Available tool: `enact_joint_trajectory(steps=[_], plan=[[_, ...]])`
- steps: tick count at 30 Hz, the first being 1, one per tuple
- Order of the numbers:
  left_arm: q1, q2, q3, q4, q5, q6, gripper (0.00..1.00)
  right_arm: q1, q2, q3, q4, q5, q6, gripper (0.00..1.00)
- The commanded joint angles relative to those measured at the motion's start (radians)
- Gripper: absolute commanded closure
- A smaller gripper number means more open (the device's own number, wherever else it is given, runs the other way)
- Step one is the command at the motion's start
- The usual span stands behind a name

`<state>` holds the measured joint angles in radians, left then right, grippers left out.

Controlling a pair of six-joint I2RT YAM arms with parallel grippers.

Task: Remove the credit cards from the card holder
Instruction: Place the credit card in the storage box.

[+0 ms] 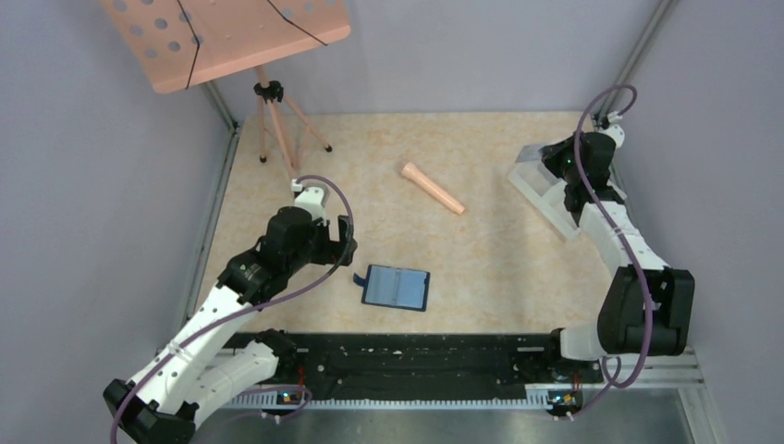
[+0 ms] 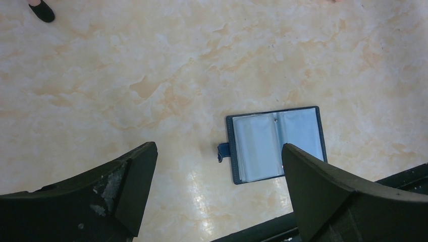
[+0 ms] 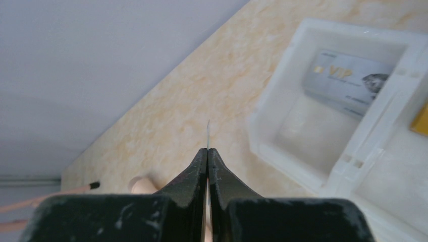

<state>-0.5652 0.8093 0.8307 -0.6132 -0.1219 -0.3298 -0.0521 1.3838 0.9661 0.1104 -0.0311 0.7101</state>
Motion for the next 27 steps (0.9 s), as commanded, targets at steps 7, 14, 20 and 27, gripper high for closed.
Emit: enact_joint_trajectory(steps=[7, 14, 20, 27], plan=[[0.002, -0.031, 0.003, 0.007, -0.065, 0.024, 0.01, -0.1, 0.169, 0.126, 0.038, 0.149, 0.037, 1.0], [0.001, -0.043, 0.001, 0.007, -0.081, 0.026, 0.01, -0.117, 0.245, 0.136, 0.066, 0.18, 0.085, 1.0], [0.001, -0.061, -0.008, 0.013, -0.086, 0.026, 0.01, -0.127, 0.302, 0.158, 0.097, 0.214, 0.102, 1.0], [0.002, -0.061, -0.008, 0.012, -0.092, 0.026, 0.01, -0.144, 0.352, 0.178, 0.159, 0.215, 0.13, 1.0]])
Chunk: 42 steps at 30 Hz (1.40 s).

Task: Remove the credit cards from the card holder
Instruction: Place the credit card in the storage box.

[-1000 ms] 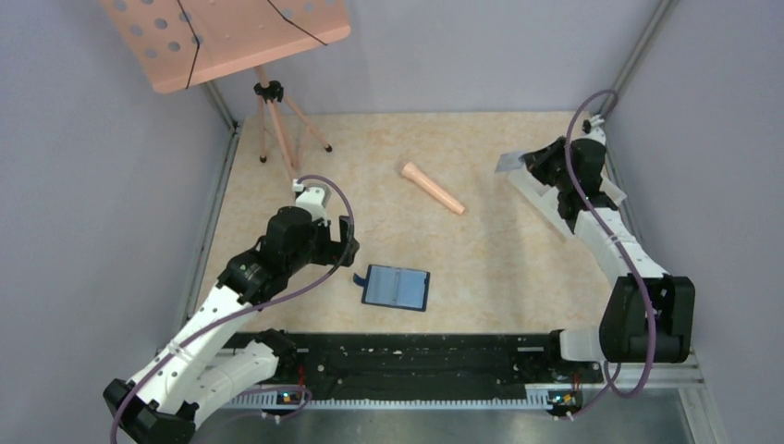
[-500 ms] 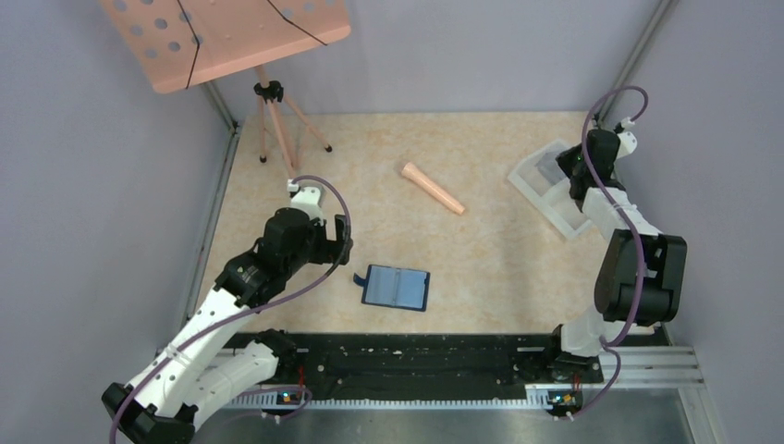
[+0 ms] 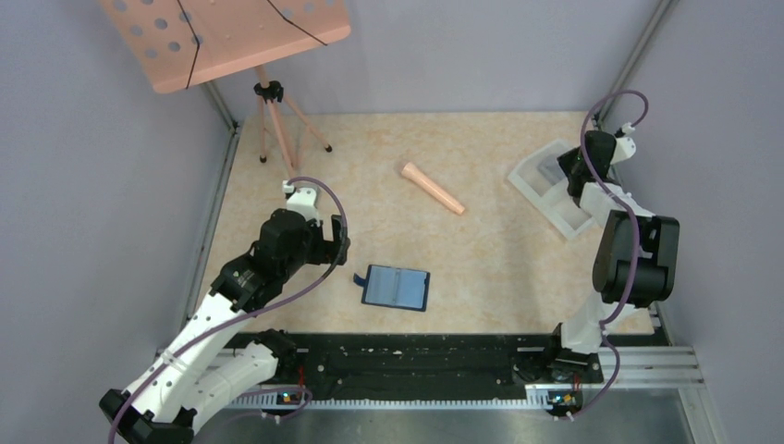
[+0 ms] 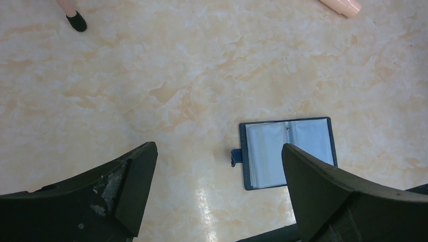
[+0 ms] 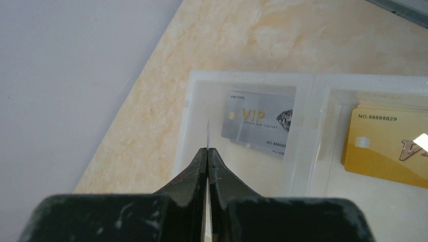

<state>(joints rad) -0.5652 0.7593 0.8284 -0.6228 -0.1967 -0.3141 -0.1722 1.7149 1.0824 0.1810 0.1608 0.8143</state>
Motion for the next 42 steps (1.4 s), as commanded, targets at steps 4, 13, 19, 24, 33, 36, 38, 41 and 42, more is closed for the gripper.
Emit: enact_joint_trajectory(steps=[4, 13, 19, 24, 33, 36, 38, 41, 42], plan=[[0.001, -0.01, -0.005, 0.022, -0.022, 0.011, 0.01, -0.032, 0.049, 0.077, 0.093, 0.019, 0.041, 1.0], [0.001, 0.001, -0.006, 0.024, -0.015, 0.012, 0.01, -0.041, 0.115, 0.103, 0.115, 0.004, 0.049, 1.0], [0.001, 0.001, -0.006, 0.022, -0.027, 0.012, 0.01, -0.041, 0.139, 0.102, 0.135, -0.009, 0.069, 1.0], [0.001, -0.002, -0.006, 0.023, -0.03, 0.01, 0.01, -0.041, 0.147, 0.1, 0.137, -0.003, 0.072, 1.0], [0.001, -0.008, -0.005, 0.021, -0.031, 0.009, 0.01, -0.041, 0.168, 0.093, 0.145, -0.008, 0.072, 1.0], [0.001, -0.007, -0.005, 0.021, -0.032, 0.009, 0.01, -0.041, 0.167, 0.096, 0.143, 0.002, 0.069, 1.0], [0.002, -0.01, -0.006, 0.021, -0.034, 0.007, 0.01, -0.041, 0.169, 0.103, 0.138, 0.005, 0.065, 0.99], [0.001, -0.011, -0.006, 0.021, -0.034, 0.007, 0.01, -0.041, 0.177, 0.117, 0.126, 0.007, 0.059, 0.97], [0.002, -0.01, -0.006, 0.02, -0.034, 0.007, 0.01, -0.041, 0.179, 0.121, 0.122, 0.007, 0.057, 0.97]])
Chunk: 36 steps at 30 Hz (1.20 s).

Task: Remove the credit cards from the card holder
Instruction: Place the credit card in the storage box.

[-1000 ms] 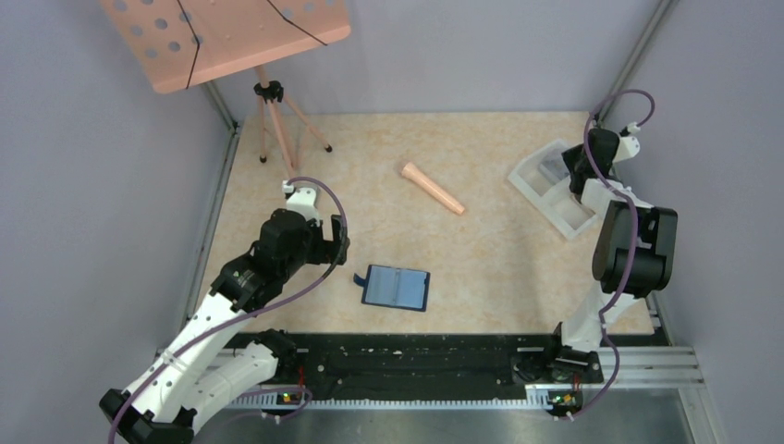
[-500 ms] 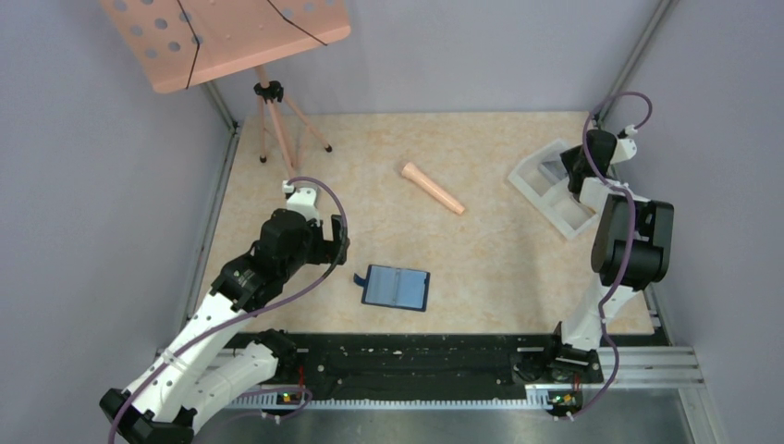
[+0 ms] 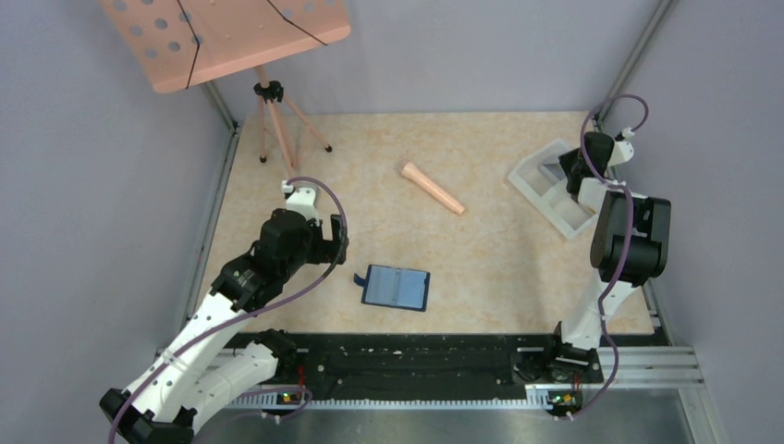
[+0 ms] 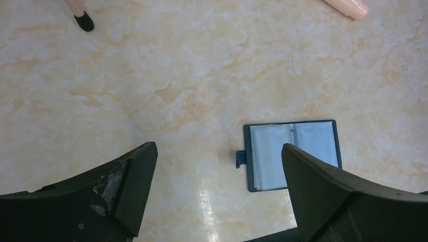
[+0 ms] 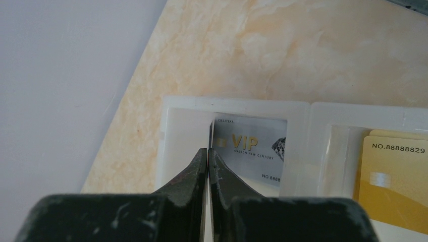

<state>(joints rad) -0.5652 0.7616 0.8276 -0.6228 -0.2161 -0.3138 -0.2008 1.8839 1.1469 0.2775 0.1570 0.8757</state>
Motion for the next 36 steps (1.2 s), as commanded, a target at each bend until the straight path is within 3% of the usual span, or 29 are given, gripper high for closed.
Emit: enact_joint_trajectory(steps=[1, 14, 29, 31, 36], plan=[[0.001, -0.011, -0.005, 0.021, -0.014, 0.007, 0.01, -0.012, 0.014, 0.058, 0.024, 0.009, -0.006, 0.96], [0.001, -0.01, -0.005, 0.023, -0.011, 0.005, 0.01, -0.014, 0.016, 0.091, -0.016, 0.024, -0.03, 0.86], [0.002, -0.006, -0.005, 0.024, -0.011, 0.005, 0.01, -0.014, 0.007, 0.094, -0.073, -0.015, -0.036, 0.84], [0.001, -0.008, -0.005, 0.025, -0.01, 0.005, 0.01, -0.014, 0.007, 0.089, -0.07, -0.017, -0.033, 0.85], [0.002, -0.011, -0.005, 0.023, -0.013, 0.004, 0.02, -0.014, 0.008, 0.096, -0.08, -0.006, -0.047, 0.99]])
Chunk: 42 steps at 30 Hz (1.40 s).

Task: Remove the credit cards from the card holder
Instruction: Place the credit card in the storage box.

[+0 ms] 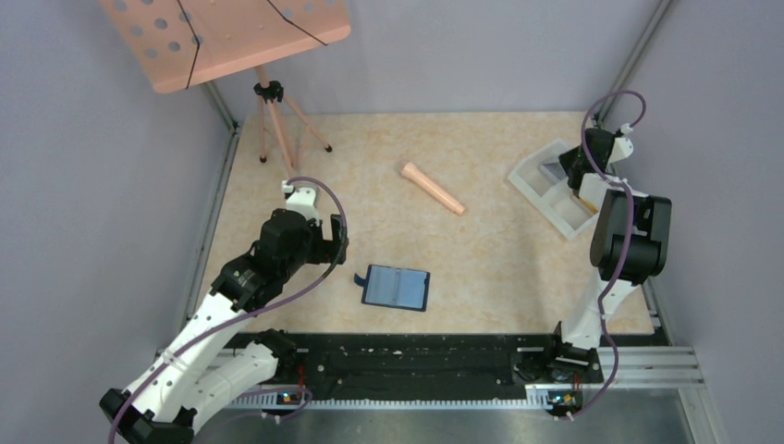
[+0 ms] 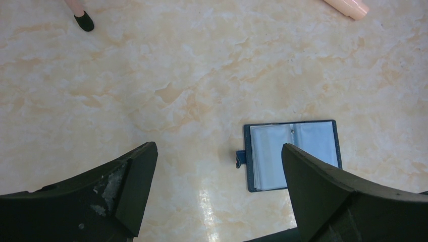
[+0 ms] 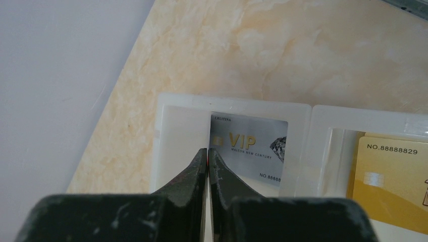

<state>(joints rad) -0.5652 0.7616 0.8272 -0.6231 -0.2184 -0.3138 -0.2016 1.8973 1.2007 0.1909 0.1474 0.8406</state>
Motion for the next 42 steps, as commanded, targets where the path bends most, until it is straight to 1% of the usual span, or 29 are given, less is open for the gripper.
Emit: enact_joint_trajectory(steps=[1, 20, 23, 29, 37, 42], plan=[[0.001, -0.011, -0.005, 0.022, -0.011, 0.004, 0.02, -0.013, -0.006, 0.045, 0.007, 0.006, -0.017, 1.0], [0.002, -0.01, -0.005, 0.025, -0.008, 0.002, 0.01, -0.036, -0.011, 0.018, 0.044, -0.028, -0.024, 1.0], [0.002, -0.011, -0.005, 0.025, -0.008, 0.002, 0.01, -0.036, -0.005, 0.024, 0.034, -0.025, -0.02, 0.93], [0.002, -0.009, -0.003, 0.025, -0.009, 0.002, 0.02, -0.037, -0.004, 0.047, 0.003, -0.008, -0.02, 0.89], [0.002, -0.009, -0.005, 0.023, -0.013, 0.001, 0.02, -0.038, -0.022, 0.076, -0.052, 0.019, -0.04, 0.88], [0.002, -0.009, -0.004, 0.023, -0.012, 0.0, 0.02, -0.038, -0.053, 0.112, -0.134, 0.049, -0.074, 0.81]])
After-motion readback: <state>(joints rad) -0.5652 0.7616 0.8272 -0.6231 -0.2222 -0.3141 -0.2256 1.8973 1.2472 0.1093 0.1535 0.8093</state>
